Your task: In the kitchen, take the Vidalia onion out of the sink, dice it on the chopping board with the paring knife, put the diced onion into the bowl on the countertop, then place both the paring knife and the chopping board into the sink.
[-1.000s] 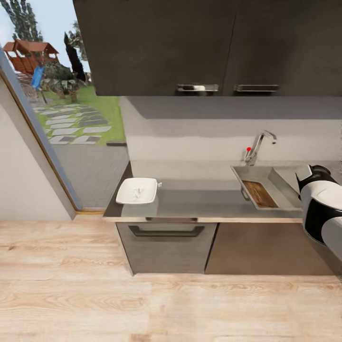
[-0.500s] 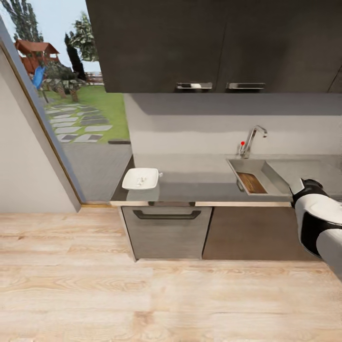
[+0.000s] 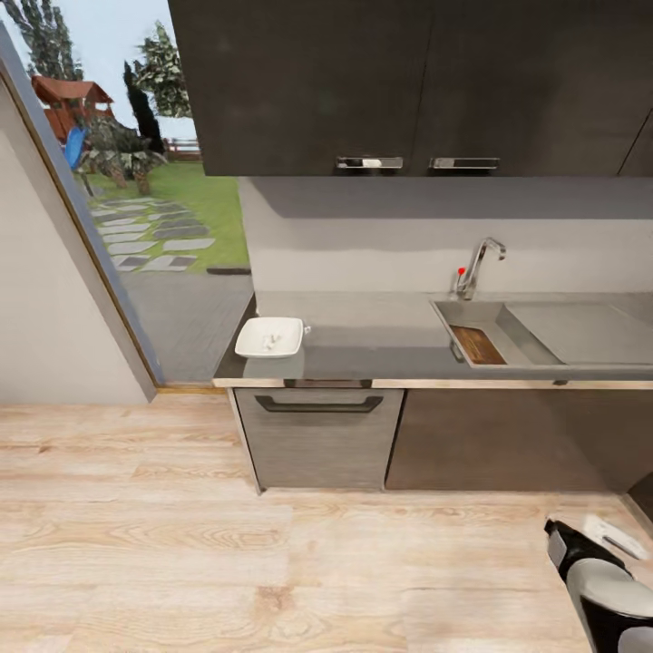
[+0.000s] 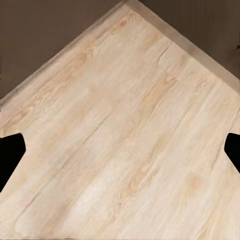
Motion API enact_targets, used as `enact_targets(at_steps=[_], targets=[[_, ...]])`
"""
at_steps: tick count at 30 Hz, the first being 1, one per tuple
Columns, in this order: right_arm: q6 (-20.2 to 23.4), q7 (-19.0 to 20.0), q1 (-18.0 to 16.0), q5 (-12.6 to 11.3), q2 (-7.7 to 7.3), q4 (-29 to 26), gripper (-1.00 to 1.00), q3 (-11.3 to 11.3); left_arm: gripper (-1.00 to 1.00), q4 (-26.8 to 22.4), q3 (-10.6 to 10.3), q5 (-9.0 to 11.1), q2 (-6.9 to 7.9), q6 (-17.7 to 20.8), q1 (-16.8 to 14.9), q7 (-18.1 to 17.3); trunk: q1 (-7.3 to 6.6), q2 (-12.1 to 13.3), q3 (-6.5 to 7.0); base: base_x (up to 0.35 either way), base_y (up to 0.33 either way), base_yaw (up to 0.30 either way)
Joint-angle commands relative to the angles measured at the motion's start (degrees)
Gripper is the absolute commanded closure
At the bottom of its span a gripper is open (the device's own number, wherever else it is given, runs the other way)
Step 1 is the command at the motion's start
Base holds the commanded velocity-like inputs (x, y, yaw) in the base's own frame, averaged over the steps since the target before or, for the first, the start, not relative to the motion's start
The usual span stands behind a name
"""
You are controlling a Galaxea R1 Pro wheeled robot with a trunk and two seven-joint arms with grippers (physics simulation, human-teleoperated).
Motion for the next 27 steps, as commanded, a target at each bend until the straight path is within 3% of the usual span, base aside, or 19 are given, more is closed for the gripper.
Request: enact_targets(at_steps=[1, 5, 7, 9, 12, 13, 15, 16, 18, 20, 25, 27], targets=[[-2.9, 1.3, 2.4, 0.6, 0.03, 1.3, -1.0, -0.2, -1.0, 0.2, -0.5, 0.1, -0.06, -0.2, -0.1, 0.2, 0.04, -0.1, -0.1, 0.0, 0.0, 0.0], [-13.6, 4.9, 9.1, 1.4, 0.75, 6.0, -1.0, -0.2, -1.0, 0.2, -0.5, 0.1, -0.06, -0.2, -0.1, 0.2, 0.04, -0.1, -0.1, 0.0, 0.0, 0.0], [-19.3, 5.9, 12.1, 4.3, 2.41, 7.8, -1.0, -0.2, -1.0, 0.2, -0.5, 0.1, -0.05, -0.3, -0.1, 0.2, 0.04, -0.1, -0.1, 0.0, 0.0, 0.0], [-23.0, 6.3, 14.2, 8.8, 4.07, 8.4, -1.0, -0.2, -1.0, 0.2, -0.5, 0.1, -0.01, -0.3, -0.1, 0.2, 0.04, -0.1, -0.1, 0.0, 0.0, 0.0], [-29.7, 6.5, 17.6, 22.2, 7.37, 8.9, -1.0, -0.2, -1.0, 0.2, -0.5, 0.1, 0.01, -0.3, -0.1, 0.2, 0.04, -0.1, -0.1, 0.0, 0.0, 0.0], [-30.6, 6.6, 18.1, 24.5, 7.85, 9.0, -1.0, -0.2, -1.0, 0.2, -0.5, 0.1, 0.02, -0.3, -0.1, 0.2, 0.04, -0.1, -0.1, 0.0, 0.0, 0.0], [-33.4, 6.6, 19.5, 31.7, 9.56, 9.1, -1.0, -0.2, -1.0, 0.2, -0.5, 0.1, 0.04, -0.3, -0.1, 0.2, 0.04, -0.1, -0.1, 0.0, 0.0, 0.0], [-34.2, 6.6, 20.1, 33.8, 10.32, 9.1, -1.0, -0.2, -1.0, 0.2, -0.5, 0.1, 0.04, -0.3, -0.1, 0.2, 0.04, -0.1, -0.1, 0.0, 0.0, 0.0], [-35.2, 7.0, 21.2, 36.2, 11.35, 9.2, -1.0, -0.2, -1.0, 0.2, -0.5, 0.1, 0.03, -0.3, -0.1, 0.2, 0.04, -0.1, -0.1, 0.0, 0.0, 0.0], [-35.5, 8.4, 21.9, 37.0, 11.75, 9.2, -1.0, -0.2, -1.0, 0.2, -0.5, 0.1, 0.03, -0.4, -0.1, 0.2, 0.04, -0.1, -0.1, 0.0, 0.0, 0.0], [-36.0, 19.7, 23.4, 38.5, 11.86, 9.1, -1.0, -0.2, -1.0, -0.1, -0.5, 0.0, 0.22, -0.5, -0.1, 0.2, 0.04, -0.1, -0.1, 0.0, 0.0, 0.0], [-36.0, 21.5, 23.5, 39.1, 11.83, 9.1, -1.0, -0.2, -1.0, -0.1, -0.5, 0.0, 0.29, -0.5, -0.1, 0.2, 0.04, -0.1, -0.1, 0.0, 0.0, 0.0]])
